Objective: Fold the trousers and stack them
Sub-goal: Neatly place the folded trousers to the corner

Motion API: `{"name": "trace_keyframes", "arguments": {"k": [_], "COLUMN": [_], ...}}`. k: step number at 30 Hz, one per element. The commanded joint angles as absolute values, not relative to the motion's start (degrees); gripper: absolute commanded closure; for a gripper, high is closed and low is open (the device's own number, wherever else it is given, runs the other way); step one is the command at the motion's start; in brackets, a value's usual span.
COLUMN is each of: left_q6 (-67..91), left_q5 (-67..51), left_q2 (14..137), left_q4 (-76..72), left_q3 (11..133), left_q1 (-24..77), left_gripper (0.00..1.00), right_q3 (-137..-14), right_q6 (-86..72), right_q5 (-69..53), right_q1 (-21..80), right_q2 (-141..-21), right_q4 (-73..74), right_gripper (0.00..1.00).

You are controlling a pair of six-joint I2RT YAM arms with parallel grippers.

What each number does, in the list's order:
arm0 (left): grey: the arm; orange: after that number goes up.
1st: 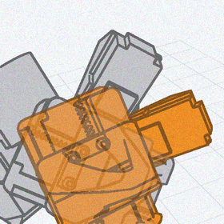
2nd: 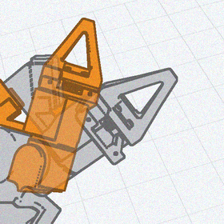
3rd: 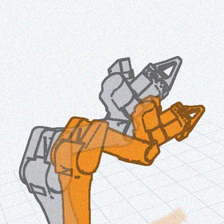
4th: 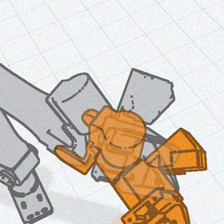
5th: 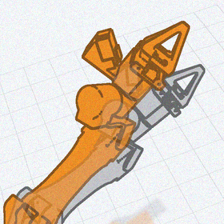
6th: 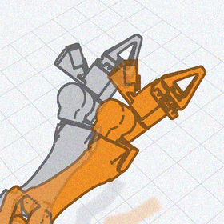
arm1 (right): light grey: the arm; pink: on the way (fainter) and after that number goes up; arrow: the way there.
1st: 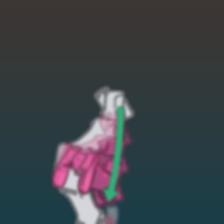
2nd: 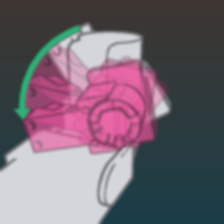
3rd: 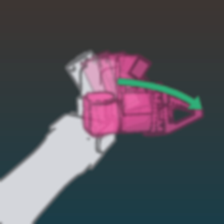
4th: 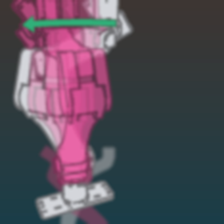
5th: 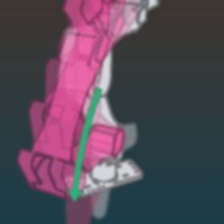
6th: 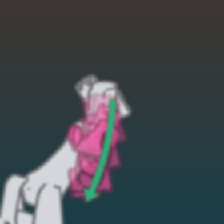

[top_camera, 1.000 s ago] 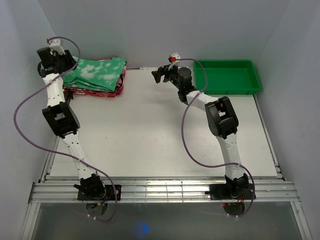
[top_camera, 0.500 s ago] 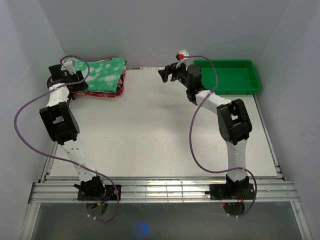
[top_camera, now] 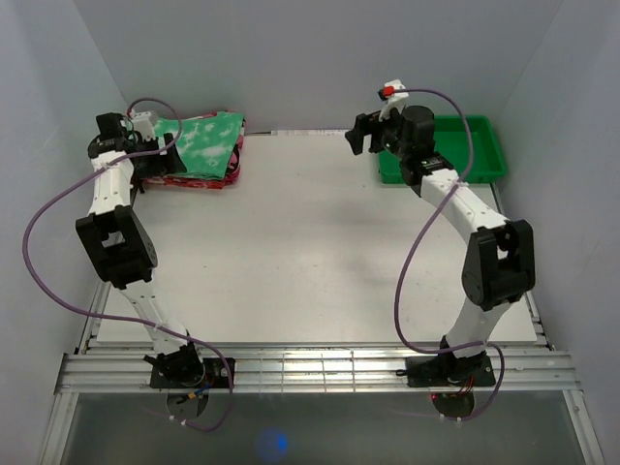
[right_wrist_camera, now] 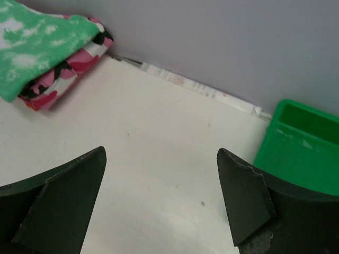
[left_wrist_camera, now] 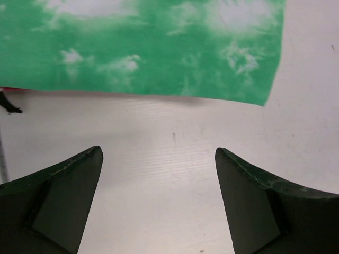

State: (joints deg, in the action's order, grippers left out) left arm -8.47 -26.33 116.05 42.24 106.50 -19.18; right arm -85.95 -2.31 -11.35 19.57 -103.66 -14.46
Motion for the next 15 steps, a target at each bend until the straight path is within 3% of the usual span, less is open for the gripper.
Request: {"name": "trace_keyframes", "arguments": {"k": [1, 10, 15], "left_q6": [-12.8, -11.1, -10.5], "left_q5": [-29.5, -25.1, -25.0], "left_q2": [114.0, 107.1, 106.7], "left_q4": [53.3, 44.7, 41.2], "left_q3": [107.3, 88.8, 86.0], "left_q1": [-12.3, -0.8, 2.5], "left_gripper": [0.02, 0.02, 0.02], "right_q3": [-79.2, -53.7, -51.1], "right_q6": [2.3, 7.6, 8.3], "right_q5": [-9.9, -9.1, -9.9], "right_q1": [17.1, 12.0, 11.3], "right_q2": [-92.7, -72.0, -69.0], "right_q4": [-0.9, 13.1, 14.5], "right_gripper": [0.1, 0.1, 0.1]}}
